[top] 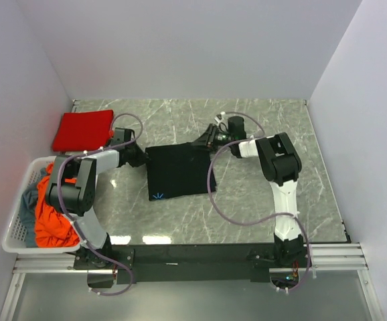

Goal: Fold and stack the t-shirts
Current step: Fold the tshirt

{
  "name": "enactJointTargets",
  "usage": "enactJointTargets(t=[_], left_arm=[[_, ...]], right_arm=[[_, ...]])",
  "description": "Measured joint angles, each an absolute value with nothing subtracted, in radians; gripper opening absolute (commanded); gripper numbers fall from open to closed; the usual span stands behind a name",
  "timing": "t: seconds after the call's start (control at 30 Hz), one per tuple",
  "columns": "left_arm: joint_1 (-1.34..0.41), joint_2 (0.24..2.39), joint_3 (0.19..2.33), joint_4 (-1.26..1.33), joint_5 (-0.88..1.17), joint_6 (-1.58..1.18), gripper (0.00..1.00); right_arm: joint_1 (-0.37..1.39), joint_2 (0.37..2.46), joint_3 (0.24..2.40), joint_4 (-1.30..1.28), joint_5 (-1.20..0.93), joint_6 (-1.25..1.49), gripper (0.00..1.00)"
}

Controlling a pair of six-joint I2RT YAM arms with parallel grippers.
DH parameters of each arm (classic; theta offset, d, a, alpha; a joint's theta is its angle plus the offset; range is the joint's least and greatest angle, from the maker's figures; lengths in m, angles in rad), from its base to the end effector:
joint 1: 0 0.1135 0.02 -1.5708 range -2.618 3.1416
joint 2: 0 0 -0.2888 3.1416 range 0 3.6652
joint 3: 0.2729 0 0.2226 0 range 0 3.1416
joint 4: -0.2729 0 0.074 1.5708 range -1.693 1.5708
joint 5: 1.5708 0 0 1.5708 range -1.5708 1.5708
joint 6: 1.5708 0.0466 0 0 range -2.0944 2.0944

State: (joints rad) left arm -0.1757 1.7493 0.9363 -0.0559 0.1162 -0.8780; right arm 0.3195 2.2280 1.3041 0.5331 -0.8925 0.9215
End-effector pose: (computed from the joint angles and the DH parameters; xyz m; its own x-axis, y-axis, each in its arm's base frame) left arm 0.3337 -0.0647 0.1914 -0.6705 -0.6572 -0.3443 -0.4206 0.7190 -0.5534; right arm 0.4338 0.1817 0.1679 -0.9201 0.2220 -0.3228 -0.2444 0.3188 0.9158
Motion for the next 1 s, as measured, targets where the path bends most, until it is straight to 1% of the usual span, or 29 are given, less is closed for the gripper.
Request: enactJointTargets(t=[0.1, 0.13, 0.27, 0.37, 0.47, 0.5, 0.57, 0.6, 0.67, 0.7, 0.77, 0.9, 0.93, 1.0], left_arm=[[-0.139, 1.766, 0.926, -0.022, 0.146, -0.886, 0.19], [-0.133, 1.768, 0.921, -0.009, 0.153, -0.889, 0.19], [-0.120, 1.775, 0.908, 0.026, 0.180, -0.904, 0.21], [-0.118, 1.769, 0.908, 0.021, 0.186, -0.907, 0.26], [-0.118, 1.736, 0.910, -0.026, 0.167, -0.895, 0.35], [-0.117, 1.712, 0.911, -0.060, 0.155, -0.886, 0.41], [-0.114, 1.658, 0.915, -0.121, 0.130, -0.868, 0.48], [-0.114, 1.620, 0.920, -0.155, 0.115, -0.855, 0.55], [-0.113, 1.539, 0.933, -0.209, 0.086, -0.834, 0.62], [-0.113, 1.488, 0.938, -0.235, 0.073, -0.820, 0.71], [-0.112, 1.397, 0.941, -0.273, 0.046, -0.794, 0.78], [-0.113, 1.224, 0.939, -0.361, -0.032, -0.741, 0.98], [-0.112, 1.182, 0.936, -0.385, -0.056, -0.724, 0.99], [-0.112, 1.126, 0.928, -0.419, -0.092, -0.705, 0.99]], right_arm=[[0.269, 2.326, 1.309, 0.564, -0.883, 0.986, 0.36], [0.253, 2.348, 1.304, 0.600, -0.912, 1.026, 0.36], [0.217, 2.355, 1.286, 0.695, -0.921, 1.101, 0.36], [0.206, 2.341, 1.249, 0.717, -0.920, 1.111, 0.36], [0.206, 2.271, 1.197, 0.658, -0.914, 1.069, 0.36], [0.207, 2.233, 1.178, 0.625, -0.908, 1.042, 0.37], [0.214, 2.132, 1.151, 0.533, -0.892, 0.978, 0.39], [0.221, 2.074, 1.143, 0.482, -0.875, 0.934, 0.40], [0.247, 1.951, 1.142, 0.367, -0.836, 0.830, 0.45], [0.271, 1.891, 1.142, 0.309, -0.796, 0.770, 0.46], [0.336, 1.794, 1.146, 0.200, -0.720, 0.668, 0.50], [0.566, 1.674, 1.156, 0.001, -0.519, 0.492, 0.56], [0.632, 1.666, 1.158, -0.039, -0.468, 0.459, 0.57], [0.745, 1.665, 1.160, -0.107, -0.370, 0.408, 0.59]])
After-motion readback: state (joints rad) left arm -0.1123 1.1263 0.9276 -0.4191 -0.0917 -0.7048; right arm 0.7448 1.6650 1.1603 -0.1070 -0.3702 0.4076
